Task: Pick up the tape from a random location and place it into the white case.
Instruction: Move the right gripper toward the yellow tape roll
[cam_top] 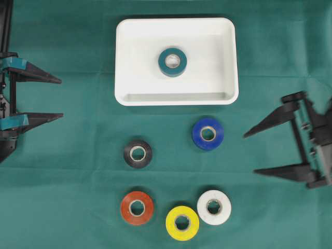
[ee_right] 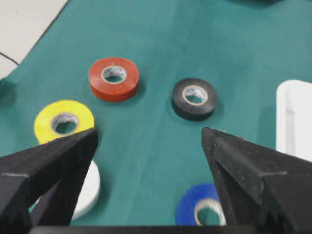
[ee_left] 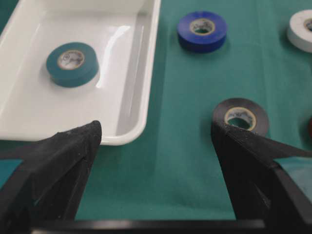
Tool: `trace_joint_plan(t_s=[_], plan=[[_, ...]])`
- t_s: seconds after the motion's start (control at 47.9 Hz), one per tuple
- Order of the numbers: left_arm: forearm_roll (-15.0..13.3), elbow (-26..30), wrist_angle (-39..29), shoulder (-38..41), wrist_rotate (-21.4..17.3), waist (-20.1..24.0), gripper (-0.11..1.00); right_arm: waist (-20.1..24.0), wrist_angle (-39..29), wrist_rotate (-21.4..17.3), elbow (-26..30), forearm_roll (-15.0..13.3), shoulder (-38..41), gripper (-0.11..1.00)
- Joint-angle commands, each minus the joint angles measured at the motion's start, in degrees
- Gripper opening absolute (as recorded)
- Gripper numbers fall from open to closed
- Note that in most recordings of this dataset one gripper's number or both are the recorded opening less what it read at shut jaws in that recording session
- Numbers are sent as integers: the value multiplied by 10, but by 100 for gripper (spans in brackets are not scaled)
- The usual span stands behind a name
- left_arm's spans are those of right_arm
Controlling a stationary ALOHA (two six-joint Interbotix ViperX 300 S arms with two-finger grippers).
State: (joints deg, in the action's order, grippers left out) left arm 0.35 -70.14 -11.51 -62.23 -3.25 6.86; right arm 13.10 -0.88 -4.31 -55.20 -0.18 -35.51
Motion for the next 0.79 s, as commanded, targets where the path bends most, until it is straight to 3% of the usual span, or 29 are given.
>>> trace_joint_plan(t_s=[0.0, 0.397, 0.773], plan=[[-1, 7, 4, 6, 0, 2, 95, 9, 11, 1, 41, -2, 35, 91], [-3, 7, 3, 6, 10, 1, 95, 40, 7, 2, 171, -4, 189, 91], [-3, 6, 1, 6, 10, 1, 95, 49, -8, -1, 243, -4, 260, 91]])
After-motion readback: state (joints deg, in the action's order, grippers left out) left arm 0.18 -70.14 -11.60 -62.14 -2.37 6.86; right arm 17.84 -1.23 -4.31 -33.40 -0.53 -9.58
